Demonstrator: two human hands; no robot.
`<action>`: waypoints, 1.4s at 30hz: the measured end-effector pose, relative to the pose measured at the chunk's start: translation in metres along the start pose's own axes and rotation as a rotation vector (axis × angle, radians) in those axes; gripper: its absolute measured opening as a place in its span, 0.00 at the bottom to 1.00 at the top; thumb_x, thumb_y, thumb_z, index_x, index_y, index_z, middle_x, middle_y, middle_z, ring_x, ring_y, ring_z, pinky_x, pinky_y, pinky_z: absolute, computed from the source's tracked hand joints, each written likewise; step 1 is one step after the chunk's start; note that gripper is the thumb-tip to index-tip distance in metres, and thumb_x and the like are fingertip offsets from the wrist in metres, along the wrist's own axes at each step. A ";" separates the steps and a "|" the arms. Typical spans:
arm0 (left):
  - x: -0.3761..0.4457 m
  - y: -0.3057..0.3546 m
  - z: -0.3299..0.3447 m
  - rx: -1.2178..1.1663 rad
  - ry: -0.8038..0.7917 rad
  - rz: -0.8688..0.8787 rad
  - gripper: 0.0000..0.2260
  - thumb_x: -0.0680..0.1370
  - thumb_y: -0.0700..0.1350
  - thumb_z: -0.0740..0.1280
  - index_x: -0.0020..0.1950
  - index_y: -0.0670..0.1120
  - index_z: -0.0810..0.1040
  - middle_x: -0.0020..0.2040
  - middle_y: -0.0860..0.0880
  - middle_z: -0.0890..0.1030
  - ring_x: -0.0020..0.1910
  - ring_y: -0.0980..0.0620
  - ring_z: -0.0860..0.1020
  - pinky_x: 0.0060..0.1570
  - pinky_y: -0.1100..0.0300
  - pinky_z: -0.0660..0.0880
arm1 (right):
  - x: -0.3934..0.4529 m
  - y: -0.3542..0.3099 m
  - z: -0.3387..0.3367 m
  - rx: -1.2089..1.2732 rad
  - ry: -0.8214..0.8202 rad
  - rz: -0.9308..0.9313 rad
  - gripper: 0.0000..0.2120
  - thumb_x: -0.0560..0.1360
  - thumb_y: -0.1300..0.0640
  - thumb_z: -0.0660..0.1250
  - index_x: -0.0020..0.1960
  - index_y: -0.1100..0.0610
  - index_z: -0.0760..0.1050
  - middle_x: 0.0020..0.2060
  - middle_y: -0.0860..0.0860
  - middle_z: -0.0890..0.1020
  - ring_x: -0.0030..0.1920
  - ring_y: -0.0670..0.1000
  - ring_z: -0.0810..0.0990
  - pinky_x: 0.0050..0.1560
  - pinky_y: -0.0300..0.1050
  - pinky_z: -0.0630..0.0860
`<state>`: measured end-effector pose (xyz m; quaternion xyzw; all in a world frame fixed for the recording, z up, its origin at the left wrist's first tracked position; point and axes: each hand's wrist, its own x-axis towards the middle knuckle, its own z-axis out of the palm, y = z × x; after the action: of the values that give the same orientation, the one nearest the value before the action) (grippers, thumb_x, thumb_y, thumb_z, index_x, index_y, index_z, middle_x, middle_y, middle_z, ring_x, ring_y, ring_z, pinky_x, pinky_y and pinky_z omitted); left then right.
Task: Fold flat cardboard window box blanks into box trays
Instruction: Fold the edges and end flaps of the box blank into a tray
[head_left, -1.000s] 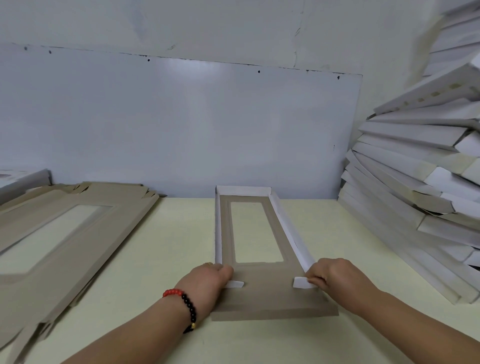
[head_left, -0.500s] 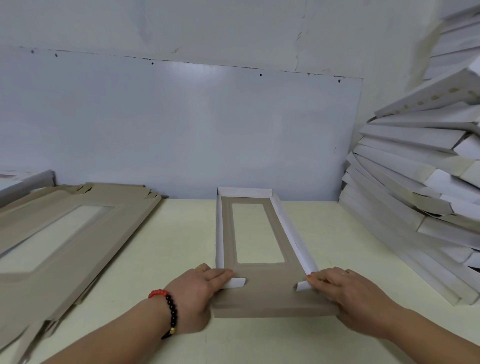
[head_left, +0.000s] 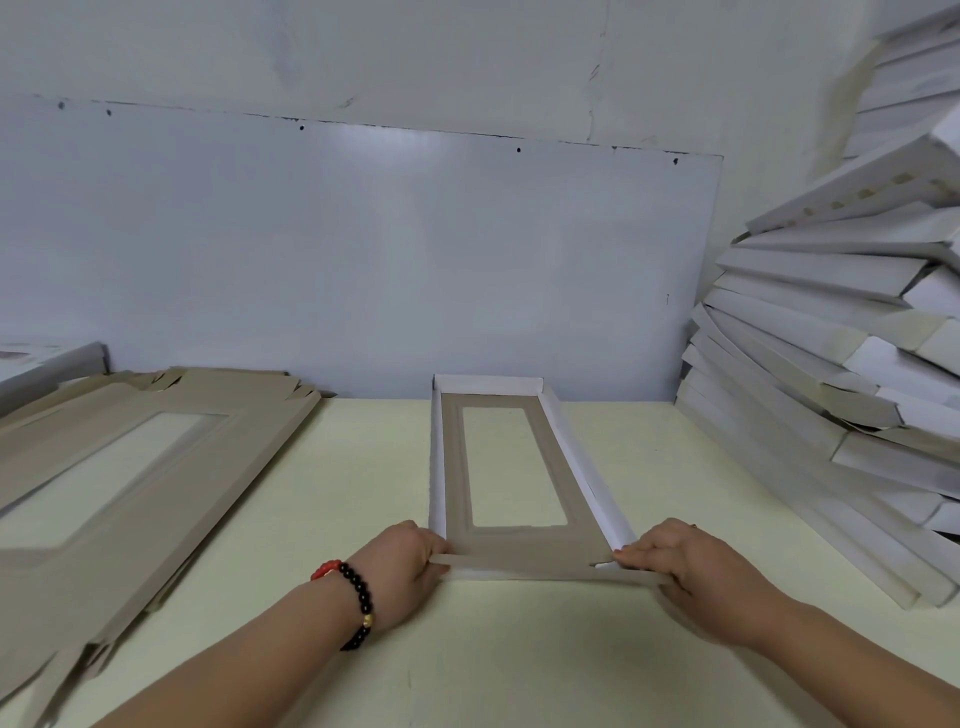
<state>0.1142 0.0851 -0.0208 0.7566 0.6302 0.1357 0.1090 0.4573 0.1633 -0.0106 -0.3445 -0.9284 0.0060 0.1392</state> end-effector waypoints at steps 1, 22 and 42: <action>0.001 0.000 0.000 -0.021 -0.004 -0.038 0.11 0.82 0.43 0.57 0.52 0.44 0.79 0.46 0.50 0.79 0.45 0.57 0.73 0.44 0.68 0.69 | 0.002 0.002 -0.001 0.004 -0.034 0.036 0.26 0.74 0.68 0.63 0.66 0.46 0.75 0.55 0.39 0.78 0.56 0.46 0.76 0.55 0.34 0.67; 0.002 0.018 0.006 -0.349 0.132 -0.333 0.15 0.82 0.54 0.57 0.43 0.45 0.70 0.41 0.50 0.75 0.40 0.51 0.72 0.43 0.59 0.70 | 0.018 -0.009 0.002 0.308 0.012 0.467 0.16 0.79 0.53 0.65 0.65 0.47 0.68 0.44 0.48 0.79 0.47 0.48 0.78 0.50 0.43 0.73; 0.006 0.030 0.016 0.471 0.519 0.143 0.09 0.57 0.39 0.72 0.32 0.51 0.81 0.29 0.55 0.75 0.33 0.49 0.76 0.38 0.59 0.68 | 0.027 -0.022 0.036 -0.214 0.330 0.271 0.10 0.68 0.66 0.76 0.35 0.54 0.77 0.40 0.48 0.78 0.34 0.52 0.73 0.34 0.44 0.71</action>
<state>0.1483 0.0857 -0.0255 0.7435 0.5964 0.1815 -0.2420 0.4148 0.1670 -0.0358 -0.4752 -0.8336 -0.1302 0.2497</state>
